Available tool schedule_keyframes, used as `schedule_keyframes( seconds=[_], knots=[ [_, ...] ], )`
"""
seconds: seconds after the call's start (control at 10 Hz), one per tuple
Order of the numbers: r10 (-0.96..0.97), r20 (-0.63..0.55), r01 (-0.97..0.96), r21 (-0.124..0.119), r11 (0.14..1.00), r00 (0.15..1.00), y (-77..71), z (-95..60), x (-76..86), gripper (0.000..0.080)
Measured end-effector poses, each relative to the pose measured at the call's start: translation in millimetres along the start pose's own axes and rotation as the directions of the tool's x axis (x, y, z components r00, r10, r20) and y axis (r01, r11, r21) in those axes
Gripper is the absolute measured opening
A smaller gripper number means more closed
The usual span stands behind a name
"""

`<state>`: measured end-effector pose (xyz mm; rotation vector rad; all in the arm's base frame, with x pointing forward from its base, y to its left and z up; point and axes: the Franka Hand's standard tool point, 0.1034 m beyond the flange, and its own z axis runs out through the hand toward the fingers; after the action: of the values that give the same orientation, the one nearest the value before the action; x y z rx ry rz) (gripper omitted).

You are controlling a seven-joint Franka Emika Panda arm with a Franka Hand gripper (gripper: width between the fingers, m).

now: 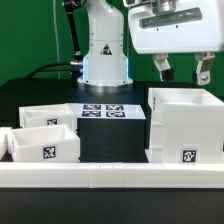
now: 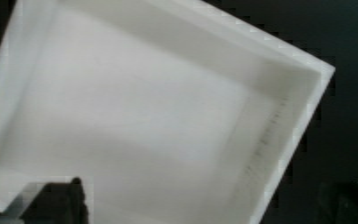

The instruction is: Assemble drawer

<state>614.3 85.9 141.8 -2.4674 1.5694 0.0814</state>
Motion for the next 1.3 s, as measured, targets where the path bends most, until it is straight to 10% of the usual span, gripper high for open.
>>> schedule_keyframes(
  seconds=[0.4, 0.6, 1.3],
  knots=[
    [-0.320, 0.009, 0.320, -0.026, 0.947, 0.947, 10.2, 0.7, 5.9, 0.0649],
    [-0.653, 0.053, 0.655, -0.071, 0.752, 0.755, 20.6, -8.3, 19.9, 0.0649],
    [-0.974, 0.106, 0.980, -0.049, 0.195, 0.199, 42.6, -10.9, 50.0, 0.0649]
  ],
)
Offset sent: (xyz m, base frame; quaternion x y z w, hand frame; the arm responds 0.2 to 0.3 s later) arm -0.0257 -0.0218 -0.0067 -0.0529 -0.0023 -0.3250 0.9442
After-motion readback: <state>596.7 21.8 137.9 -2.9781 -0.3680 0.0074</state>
